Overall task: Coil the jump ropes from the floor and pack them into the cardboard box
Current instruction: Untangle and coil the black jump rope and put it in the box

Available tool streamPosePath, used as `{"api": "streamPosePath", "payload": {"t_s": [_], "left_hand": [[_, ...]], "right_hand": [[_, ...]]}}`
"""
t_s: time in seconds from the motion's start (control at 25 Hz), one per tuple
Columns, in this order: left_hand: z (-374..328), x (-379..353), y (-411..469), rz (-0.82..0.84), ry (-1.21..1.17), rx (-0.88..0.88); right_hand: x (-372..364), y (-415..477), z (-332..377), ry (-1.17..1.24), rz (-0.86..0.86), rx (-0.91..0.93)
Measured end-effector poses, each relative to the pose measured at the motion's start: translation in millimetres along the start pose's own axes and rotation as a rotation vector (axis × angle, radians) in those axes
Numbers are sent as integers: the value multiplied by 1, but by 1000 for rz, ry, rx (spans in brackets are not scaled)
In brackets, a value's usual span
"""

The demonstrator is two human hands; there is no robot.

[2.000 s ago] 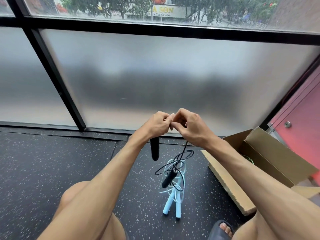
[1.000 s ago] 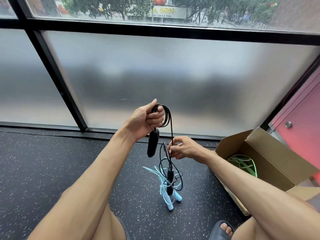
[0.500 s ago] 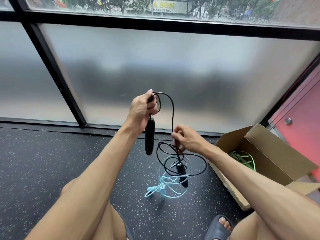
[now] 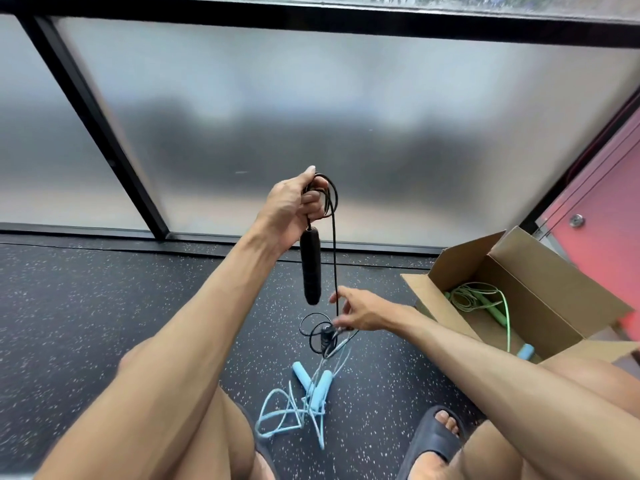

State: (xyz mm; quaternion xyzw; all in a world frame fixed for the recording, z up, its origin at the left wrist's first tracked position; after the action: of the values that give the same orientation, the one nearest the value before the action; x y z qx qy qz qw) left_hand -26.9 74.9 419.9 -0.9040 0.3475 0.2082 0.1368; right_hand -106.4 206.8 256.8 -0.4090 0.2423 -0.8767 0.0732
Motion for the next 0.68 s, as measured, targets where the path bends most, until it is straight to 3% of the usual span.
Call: {"api": "streamPosePath", "payload": {"t_s": [0.2, 0.68], "left_hand": [[-7, 13, 3, -91, -69, -53], [-30, 92, -1, -585, -433, -191]], "right_hand": [[-31, 4, -39, -452, 186, -140], [13, -35, -128, -309, 59, -460]]}}
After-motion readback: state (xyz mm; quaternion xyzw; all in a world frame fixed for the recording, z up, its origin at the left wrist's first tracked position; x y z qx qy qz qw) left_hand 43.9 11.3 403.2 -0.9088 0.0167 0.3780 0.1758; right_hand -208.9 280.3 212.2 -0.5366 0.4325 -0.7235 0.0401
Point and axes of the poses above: each hand's wrist, its own y-axis towards the middle knuckle, its own x-axis out of the back of the hand, z = x × y, the point moved 6 cm from there along y, towards the middle knuckle
